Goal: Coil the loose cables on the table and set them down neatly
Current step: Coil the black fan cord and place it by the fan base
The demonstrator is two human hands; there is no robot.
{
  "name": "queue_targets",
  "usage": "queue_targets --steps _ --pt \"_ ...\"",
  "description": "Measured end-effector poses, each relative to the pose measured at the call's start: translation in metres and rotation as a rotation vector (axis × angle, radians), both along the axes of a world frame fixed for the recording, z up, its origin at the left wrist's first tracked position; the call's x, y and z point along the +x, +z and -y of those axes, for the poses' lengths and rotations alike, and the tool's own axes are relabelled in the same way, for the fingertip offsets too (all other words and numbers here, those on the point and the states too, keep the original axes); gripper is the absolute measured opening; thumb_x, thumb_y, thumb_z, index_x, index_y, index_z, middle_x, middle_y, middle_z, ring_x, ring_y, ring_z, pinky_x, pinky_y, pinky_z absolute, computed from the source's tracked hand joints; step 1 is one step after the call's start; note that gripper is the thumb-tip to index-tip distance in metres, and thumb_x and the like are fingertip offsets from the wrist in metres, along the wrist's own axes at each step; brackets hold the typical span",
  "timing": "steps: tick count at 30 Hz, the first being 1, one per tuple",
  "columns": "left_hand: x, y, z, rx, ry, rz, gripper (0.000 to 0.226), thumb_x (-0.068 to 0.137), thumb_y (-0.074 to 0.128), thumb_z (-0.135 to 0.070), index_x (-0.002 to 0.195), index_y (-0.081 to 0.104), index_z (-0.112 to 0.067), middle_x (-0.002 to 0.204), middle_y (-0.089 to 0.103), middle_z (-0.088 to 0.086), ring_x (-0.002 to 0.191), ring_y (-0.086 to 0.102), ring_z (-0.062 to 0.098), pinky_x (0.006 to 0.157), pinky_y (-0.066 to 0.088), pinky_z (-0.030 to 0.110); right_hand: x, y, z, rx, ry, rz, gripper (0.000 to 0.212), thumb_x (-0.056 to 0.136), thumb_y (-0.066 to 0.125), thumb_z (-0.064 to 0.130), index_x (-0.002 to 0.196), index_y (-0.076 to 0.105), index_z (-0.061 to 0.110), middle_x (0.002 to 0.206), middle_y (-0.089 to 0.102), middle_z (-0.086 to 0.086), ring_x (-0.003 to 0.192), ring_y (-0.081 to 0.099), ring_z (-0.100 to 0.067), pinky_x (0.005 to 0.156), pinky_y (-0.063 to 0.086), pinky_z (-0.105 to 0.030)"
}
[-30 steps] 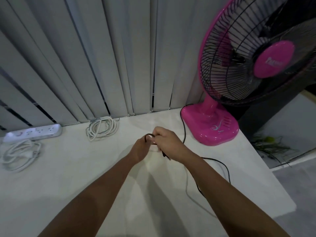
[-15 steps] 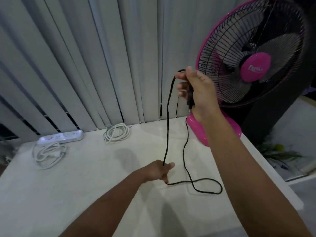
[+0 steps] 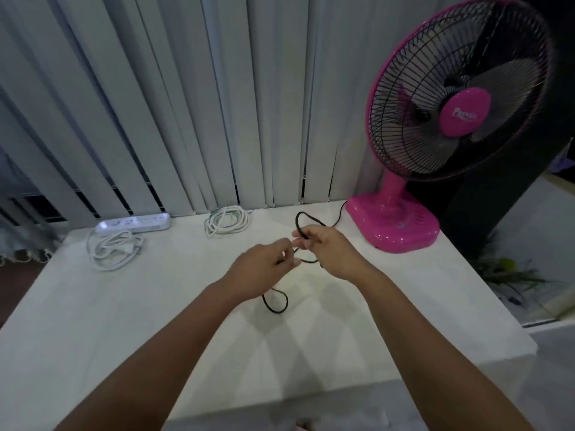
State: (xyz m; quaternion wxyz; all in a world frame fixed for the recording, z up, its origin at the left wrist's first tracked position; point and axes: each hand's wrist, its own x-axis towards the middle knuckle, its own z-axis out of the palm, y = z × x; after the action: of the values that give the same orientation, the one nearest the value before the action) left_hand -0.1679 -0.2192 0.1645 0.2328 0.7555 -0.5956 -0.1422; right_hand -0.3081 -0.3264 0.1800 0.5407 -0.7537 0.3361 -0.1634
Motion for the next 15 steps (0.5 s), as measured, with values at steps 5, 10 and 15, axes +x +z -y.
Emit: queue_targets --steps 5,10,15 --pt "0.002 -0.004 -0.006 -0.180 0.178 -0.200 0.035 0.076 0.066 -0.059 0.067 0.056 -0.027 0.057 0.054 -0.009 0.056 0.048 0.006 0.056 0.036 0.028 -0.018 -0.007 -0.024 0.089 0.044 -0.010 0.027 0.094 0.041 0.000 0.108 0.063 0.007 0.081 0.068 -0.004 0.072 0.063 -0.014 0.075 0.047 -0.027" --pt "-0.011 -0.006 0.002 -0.180 0.023 -0.540 0.012 0.086 0.066 -0.038 0.086 0.061 -0.027 0.096 0.066 -0.009 0.091 0.060 -0.002 0.086 0.047 0.028 -0.034 0.000 -0.022 0.258 0.095 0.041 0.031 0.094 0.039 0.012 0.098 0.069 0.004 0.060 0.054 0.000 0.053 0.049 -0.013 0.053 0.042 -0.019" --pt "-0.028 0.003 0.027 -0.152 -0.065 -0.659 0.025 0.094 0.054 -0.039 0.081 0.050 -0.019 0.064 0.061 -0.007 0.061 0.058 0.013 0.063 0.047 0.024 -0.051 0.000 0.002 0.503 0.192 0.115 0.042 0.101 0.040 0.038 0.098 0.068 0.007 0.061 0.047 0.003 0.053 0.042 -0.013 0.053 0.038 -0.021"
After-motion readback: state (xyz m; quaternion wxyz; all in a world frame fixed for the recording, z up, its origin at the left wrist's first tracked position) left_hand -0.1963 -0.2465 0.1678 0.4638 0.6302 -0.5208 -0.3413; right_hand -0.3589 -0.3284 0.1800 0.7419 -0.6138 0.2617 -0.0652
